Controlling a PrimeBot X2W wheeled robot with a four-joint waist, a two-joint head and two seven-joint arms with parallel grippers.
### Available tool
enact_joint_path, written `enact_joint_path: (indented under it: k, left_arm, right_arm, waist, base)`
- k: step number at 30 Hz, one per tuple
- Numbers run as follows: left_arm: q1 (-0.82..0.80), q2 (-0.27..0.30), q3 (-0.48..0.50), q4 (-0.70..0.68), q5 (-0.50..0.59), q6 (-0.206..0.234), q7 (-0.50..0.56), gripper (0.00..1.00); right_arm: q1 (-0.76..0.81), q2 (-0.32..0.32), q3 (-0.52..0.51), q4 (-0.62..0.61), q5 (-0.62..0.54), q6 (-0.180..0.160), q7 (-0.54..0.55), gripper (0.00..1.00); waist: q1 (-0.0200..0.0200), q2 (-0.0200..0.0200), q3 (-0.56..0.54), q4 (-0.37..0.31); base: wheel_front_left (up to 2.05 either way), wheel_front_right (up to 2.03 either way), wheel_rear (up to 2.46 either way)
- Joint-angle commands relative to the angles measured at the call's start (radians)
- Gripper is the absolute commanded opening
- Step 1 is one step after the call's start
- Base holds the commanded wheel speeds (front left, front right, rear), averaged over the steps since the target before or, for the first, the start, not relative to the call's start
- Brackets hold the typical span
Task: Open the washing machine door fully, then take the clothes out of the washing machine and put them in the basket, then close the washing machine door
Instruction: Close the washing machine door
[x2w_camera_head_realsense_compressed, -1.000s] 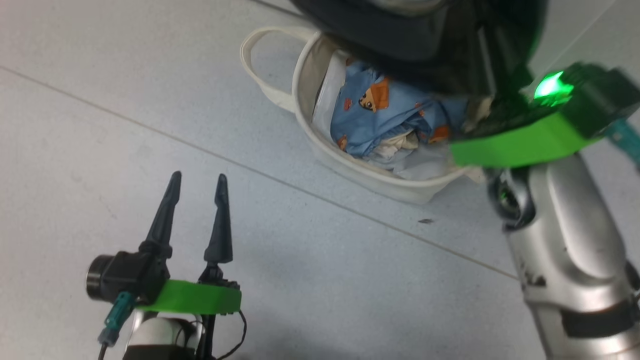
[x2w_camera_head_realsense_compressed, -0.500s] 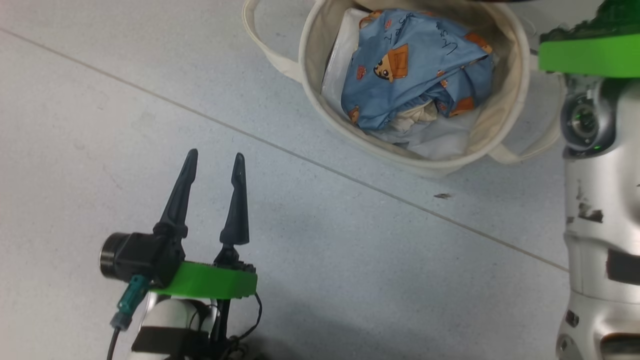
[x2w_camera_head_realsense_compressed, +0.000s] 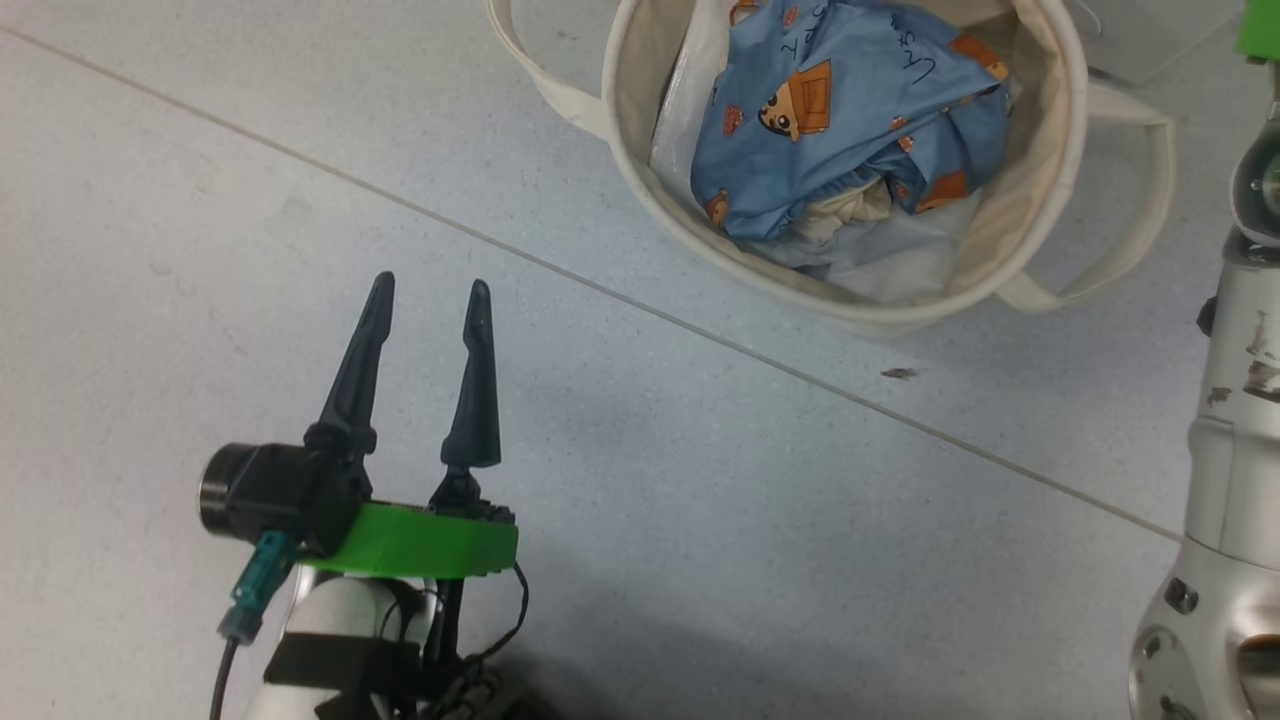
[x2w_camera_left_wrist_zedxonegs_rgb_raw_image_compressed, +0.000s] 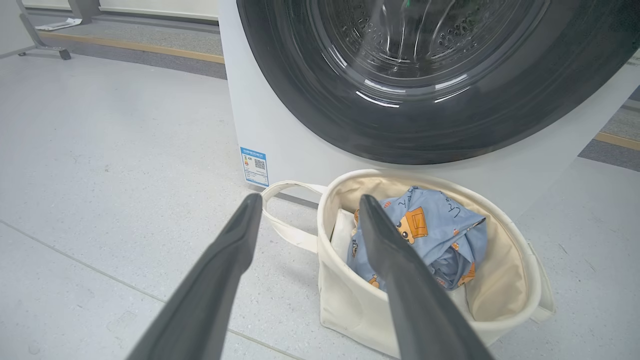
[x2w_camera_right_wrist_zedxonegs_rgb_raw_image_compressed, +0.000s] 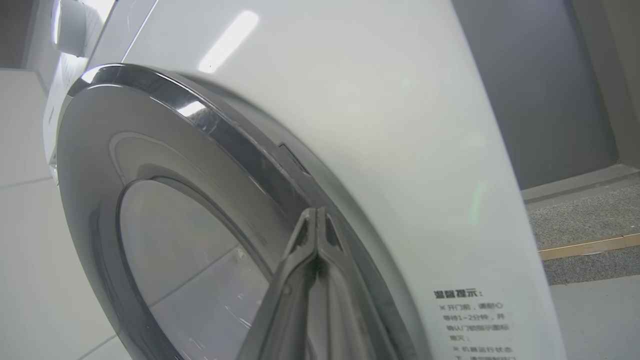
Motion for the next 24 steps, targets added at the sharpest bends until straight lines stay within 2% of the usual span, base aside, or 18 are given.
enact_joint_path:
  k: [1,7,12,17,19,24]
  left_arm:
    - [0.002,0.015,0.028,-0.031,0.003,0.007,-0.006,1.0]
    - [0.016,0.015,0.034,-0.013,0.016,-0.003,-0.006,1.0]
    - [0.045,0.015,0.059,-0.001,0.024,-0.036,-0.006,1.0]
    - [0.08,0.015,0.092,-0.004,0.021,-0.06,-0.006,1.0]
    - [0.096,0.015,0.103,0.0,0.024,-0.063,-0.006,1.0]
    - [0.137,0.015,0.126,-0.011,0.048,-0.087,-0.006,1.0]
  right_arm:
    - [-0.018,0.026,0.037,-0.028,0.0,0.0,0.005,0.0]
    - [0.067,0.026,0.112,-0.049,0.013,0.0,0.005,0.0]
    - [0.177,0.026,0.22,-0.093,0.013,0.0,0.005,0.0]
    - [0.3,0.026,0.337,-0.15,-0.035,0.0,0.005,0.0]
    - [0.351,0.005,0.378,-0.178,-0.073,0.0,0.005,0.0]
    - [0.492,-0.006,0.414,-0.233,-0.138,0.0,0.005,0.0]
  waist:
    - [-0.0001,0.0,-0.007,-0.002]
    - [-0.0001,0.0,-0.08,-0.023]
    - [-0.0001,0.0,-0.176,-0.06]
    - [-0.0001,0.0,-0.273,-0.105]
    - [-0.0001,0.0,-0.311,-0.122]
    - [-0.0001,0.0,-0.396,-0.172]
  base:
    - [0.0,0.0,0.0]
    - [0.0,0.0,0.0]
    - [0.0,0.0,0.0]
    - [0.0,0.0,0.0]
    - [0.0,0.0,0.0]
    - [0.0,0.0,0.0]
